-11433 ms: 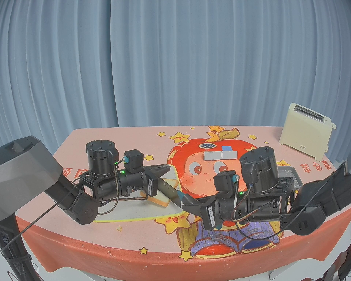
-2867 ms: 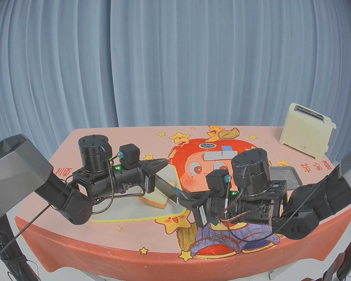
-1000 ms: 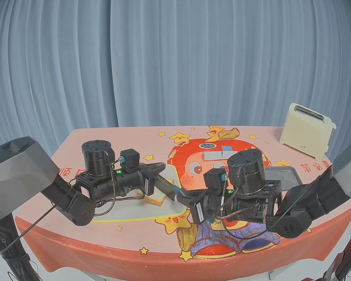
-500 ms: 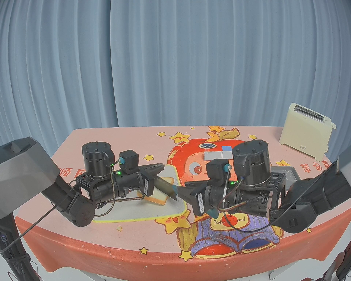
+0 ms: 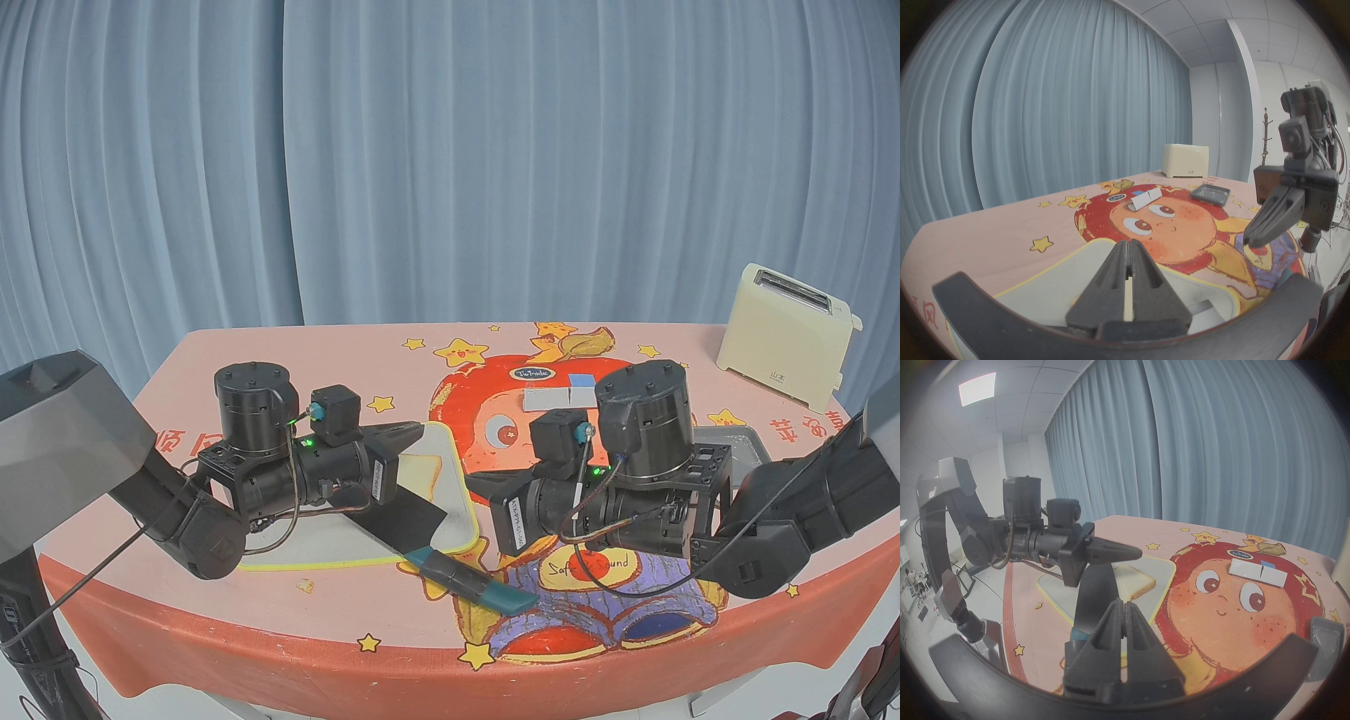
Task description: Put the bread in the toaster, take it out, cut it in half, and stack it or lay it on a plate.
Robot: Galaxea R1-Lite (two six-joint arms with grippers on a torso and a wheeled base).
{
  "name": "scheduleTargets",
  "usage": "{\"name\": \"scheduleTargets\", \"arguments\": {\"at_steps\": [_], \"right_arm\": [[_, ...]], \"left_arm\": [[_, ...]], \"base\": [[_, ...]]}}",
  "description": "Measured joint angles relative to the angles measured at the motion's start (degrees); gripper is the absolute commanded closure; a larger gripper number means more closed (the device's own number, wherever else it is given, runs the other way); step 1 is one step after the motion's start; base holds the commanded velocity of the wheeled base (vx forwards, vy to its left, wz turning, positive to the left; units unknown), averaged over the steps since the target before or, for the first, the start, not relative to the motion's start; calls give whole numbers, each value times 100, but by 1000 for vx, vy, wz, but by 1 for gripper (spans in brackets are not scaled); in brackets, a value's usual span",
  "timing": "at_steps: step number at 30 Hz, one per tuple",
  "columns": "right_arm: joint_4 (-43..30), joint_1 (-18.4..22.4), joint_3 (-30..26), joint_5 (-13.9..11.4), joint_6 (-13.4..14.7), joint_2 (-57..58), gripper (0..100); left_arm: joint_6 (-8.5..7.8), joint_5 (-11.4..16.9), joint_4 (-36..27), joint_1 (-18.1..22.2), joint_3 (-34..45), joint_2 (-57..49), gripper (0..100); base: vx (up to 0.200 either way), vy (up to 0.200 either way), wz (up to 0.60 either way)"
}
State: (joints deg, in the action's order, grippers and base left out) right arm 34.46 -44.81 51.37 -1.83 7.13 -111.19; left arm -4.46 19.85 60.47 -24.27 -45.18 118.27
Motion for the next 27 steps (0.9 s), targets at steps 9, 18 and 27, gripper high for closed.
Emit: {"name": "scheduleTargets", "arguments": {"at_steps": [9,18,27], "right_arm": [[27,-140,-41,105,12,22,0],[435,-317,-118,295,56,24,0],[613,-581,-377,368,-44,-107,0]], "left_arm": [[112,-110,-149,10,238,-791,100],[664,-455,-1005,-6,985,-2679,100],[1187,-800,-1637,62,1958,-4439,100]], "base": [[0,0,0],[0,0,0],[0,0,0]]}}
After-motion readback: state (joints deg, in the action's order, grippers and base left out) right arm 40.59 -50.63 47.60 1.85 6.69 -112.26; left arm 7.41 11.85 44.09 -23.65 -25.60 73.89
